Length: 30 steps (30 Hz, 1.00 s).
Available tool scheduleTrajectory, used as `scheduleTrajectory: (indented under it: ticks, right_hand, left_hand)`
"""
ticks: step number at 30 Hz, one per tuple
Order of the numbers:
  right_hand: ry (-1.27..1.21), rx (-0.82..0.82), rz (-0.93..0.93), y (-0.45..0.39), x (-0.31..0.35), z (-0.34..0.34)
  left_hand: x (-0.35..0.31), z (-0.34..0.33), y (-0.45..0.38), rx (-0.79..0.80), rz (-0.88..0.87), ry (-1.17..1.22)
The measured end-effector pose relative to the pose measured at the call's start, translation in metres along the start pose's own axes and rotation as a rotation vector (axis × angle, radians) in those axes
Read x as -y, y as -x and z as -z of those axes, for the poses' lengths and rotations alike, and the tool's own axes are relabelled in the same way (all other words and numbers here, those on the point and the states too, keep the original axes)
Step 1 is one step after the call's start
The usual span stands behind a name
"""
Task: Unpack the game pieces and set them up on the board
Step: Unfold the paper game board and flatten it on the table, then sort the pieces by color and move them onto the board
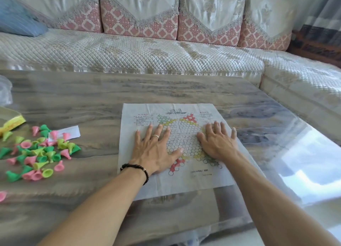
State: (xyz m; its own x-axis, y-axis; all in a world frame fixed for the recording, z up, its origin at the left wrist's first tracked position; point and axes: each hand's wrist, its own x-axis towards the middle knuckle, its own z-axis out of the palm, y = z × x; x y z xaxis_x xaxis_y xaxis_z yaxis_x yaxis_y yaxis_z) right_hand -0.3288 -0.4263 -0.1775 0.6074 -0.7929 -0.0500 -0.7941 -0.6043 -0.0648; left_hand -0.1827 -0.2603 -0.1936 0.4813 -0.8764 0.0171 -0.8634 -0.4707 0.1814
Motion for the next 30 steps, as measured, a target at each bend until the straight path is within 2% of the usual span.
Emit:
scheduleTrajectory:
  ticks: [4, 9, 10, 14, 18, 20, 27, 30]
  right_hand:
    - [-0.089, -0.058, 0.146, 0.035, 0.033, -0.021]
    - [-0.037, -0.006, -0.116, 0.045, 0.002, -0.003]
    - [-0.051, -0.007, -0.122, 0.051, 0.007, -0.001]
    - [-0.072, -0.036, 0.125, 0.085, 0.034, -0.015]
    - [-0.038, 0.015, -0.057, 0.094, 0.016, -0.003]
    - [-0.076, -0.003, -0.096, 0.101, 0.031, 0.003]
    - [-0.173, -0.172, 0.289, 0.137, 0.138, -0.001]
    - [-0.235, -0.154, 0.409, 0.146, 0.193, -0.004]
  left_hand:
    - [-0.003, 0.003, 0.012, 0.008, -0.002, 0.005]
    - [0.014, 0.000, 0.053, 0.002, -0.048, 0.009]
    - [0.016, 0.001, 0.061, 0.010, -0.044, 0.010]
    - [0.023, 0.006, 0.082, 0.035, -0.051, 0.035]
    - [0.037, 0.012, 0.107, 0.062, -0.066, 0.028]
    - [0.045, 0.017, 0.118, 0.081, -0.066, 0.024]
    - [0.089, 0.039, 0.164, -0.061, -0.052, -0.042]
    - [0.122, 0.050, 0.188, -0.137, 0.004, -0.022]
